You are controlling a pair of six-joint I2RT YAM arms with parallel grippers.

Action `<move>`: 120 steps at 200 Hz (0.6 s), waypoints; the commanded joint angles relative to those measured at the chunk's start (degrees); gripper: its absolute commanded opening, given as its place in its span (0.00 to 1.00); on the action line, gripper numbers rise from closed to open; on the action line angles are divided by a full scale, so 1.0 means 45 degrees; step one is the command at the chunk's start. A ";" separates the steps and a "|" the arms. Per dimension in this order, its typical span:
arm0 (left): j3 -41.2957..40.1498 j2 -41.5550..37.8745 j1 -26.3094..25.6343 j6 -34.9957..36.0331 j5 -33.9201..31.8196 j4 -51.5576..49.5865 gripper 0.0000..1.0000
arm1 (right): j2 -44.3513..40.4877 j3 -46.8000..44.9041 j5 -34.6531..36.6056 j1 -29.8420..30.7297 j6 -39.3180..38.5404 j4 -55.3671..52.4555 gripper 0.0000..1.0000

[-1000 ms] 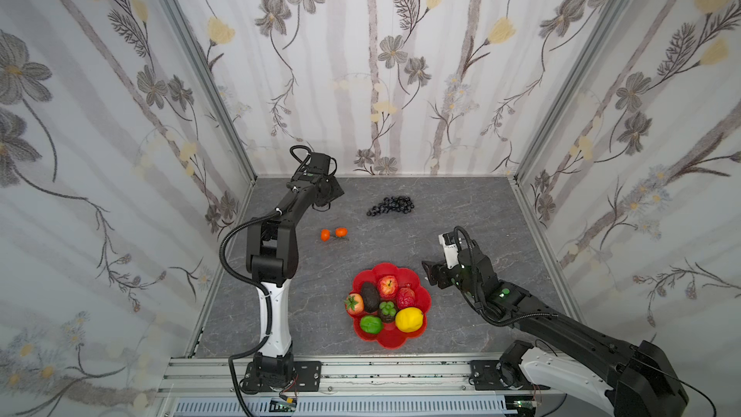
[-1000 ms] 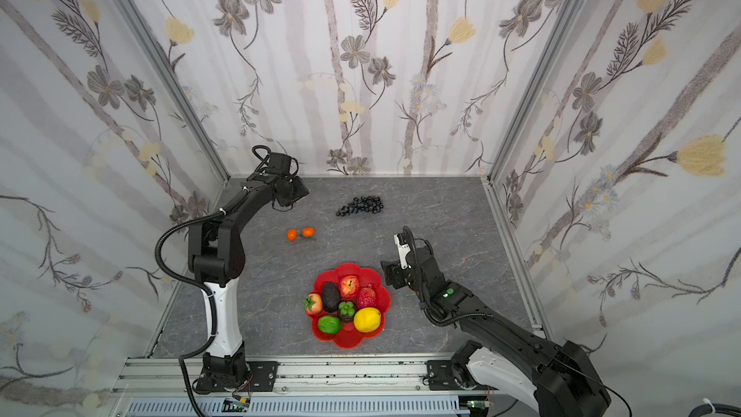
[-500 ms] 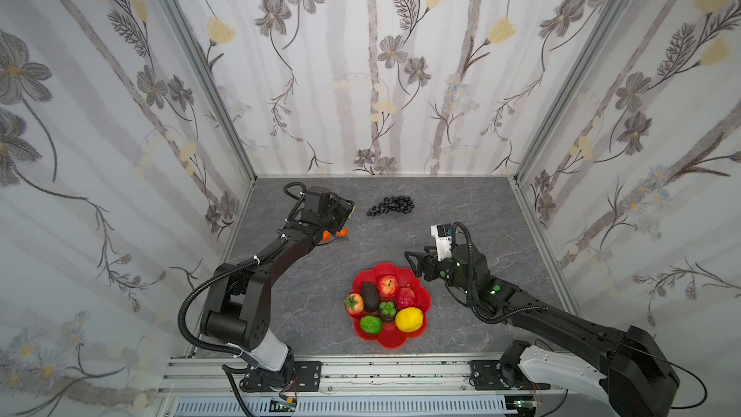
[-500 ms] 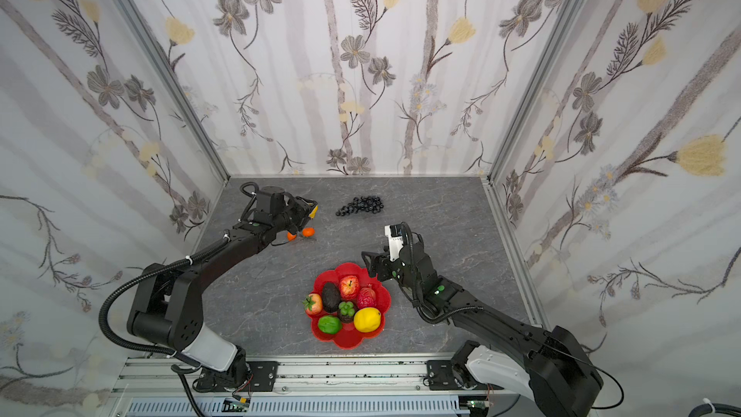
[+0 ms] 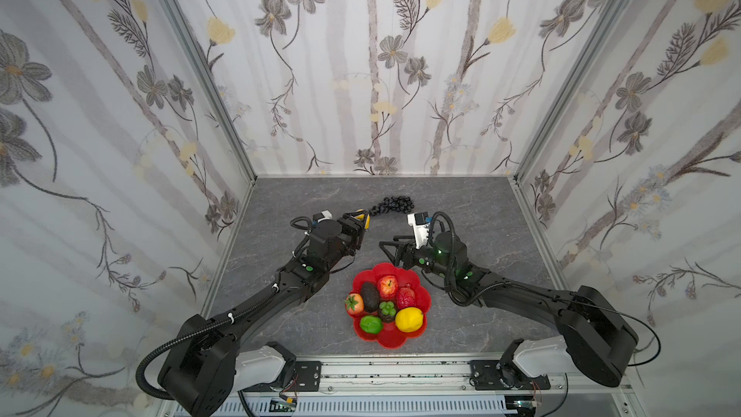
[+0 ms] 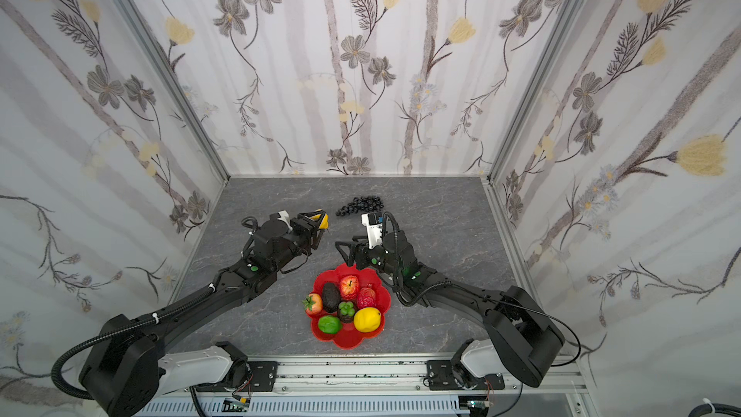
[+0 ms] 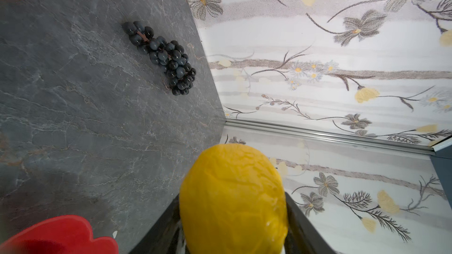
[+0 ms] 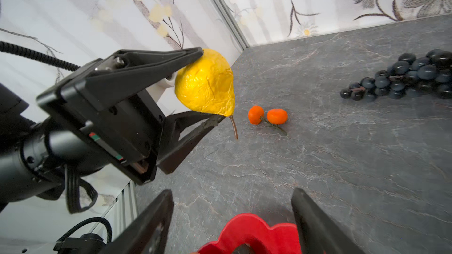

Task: Arrange fruit in a fruit bowl
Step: Pick up the fruit from the top-left of the table, then place the fruit in the fruit bowl.

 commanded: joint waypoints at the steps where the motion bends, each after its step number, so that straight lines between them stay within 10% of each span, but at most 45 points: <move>1: -0.0516 -0.0514 -0.0428 -0.0879 -0.1321 0.1019 0.58 | 0.0335 0.0082 -0.0626 -0.0024 0.0544 0.1553 0.74; 120: -0.1572 -0.1202 -0.1767 -0.1676 -0.1899 0.2138 0.59 | 0.2171 0.0075 -0.1831 -0.0092 0.1461 0.4469 0.43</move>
